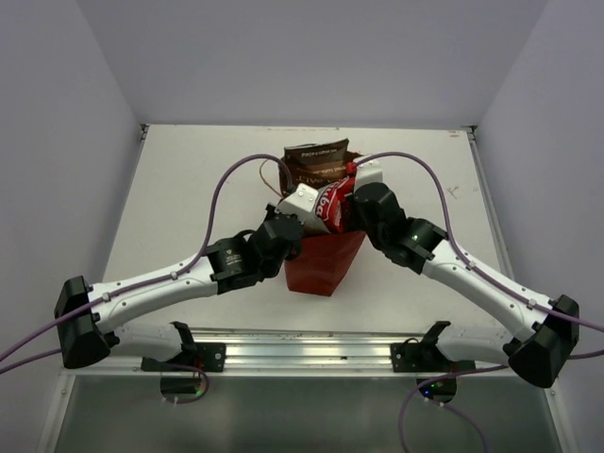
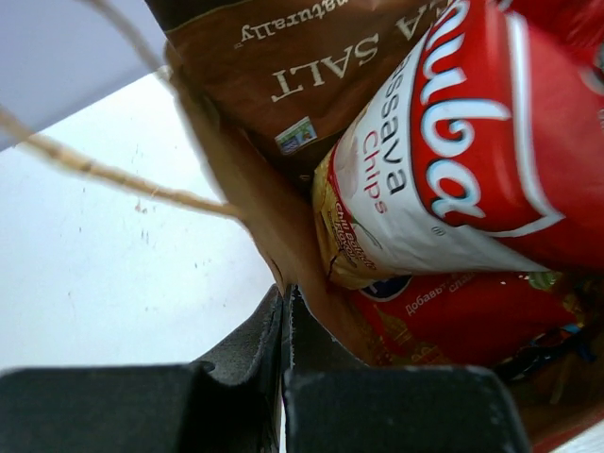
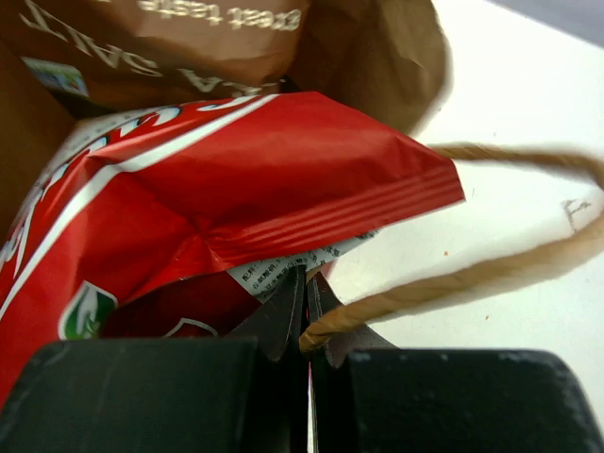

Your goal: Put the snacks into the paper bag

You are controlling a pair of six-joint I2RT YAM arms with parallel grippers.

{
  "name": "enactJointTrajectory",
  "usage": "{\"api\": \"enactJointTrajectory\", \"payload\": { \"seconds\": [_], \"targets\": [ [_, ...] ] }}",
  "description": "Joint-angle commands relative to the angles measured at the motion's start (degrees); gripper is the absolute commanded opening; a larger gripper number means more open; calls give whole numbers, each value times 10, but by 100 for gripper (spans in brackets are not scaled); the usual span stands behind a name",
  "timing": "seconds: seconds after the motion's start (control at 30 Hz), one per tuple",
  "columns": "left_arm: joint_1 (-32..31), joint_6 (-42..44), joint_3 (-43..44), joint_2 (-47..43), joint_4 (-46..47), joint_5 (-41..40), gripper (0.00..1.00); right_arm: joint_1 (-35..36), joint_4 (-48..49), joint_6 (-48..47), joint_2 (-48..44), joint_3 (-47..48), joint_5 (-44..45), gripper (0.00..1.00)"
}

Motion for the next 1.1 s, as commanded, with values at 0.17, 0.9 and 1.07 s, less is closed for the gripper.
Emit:
{"api": "enactJointTrajectory", "payload": {
  "seconds": [0.17, 0.9, 1.07],
  "targets": [
    [-4, 48, 44, -23, 116, -66, 0, 0, 53, -9, 2, 37, -10, 0],
    [-4, 25, -22, -57, 136, -50, 0, -1, 53, -5, -11, 19, -1, 0],
    [-4, 67, 36, -47, 159, -41, 10, 0, 54, -39, -5, 82, -1, 25]
  ]
}}
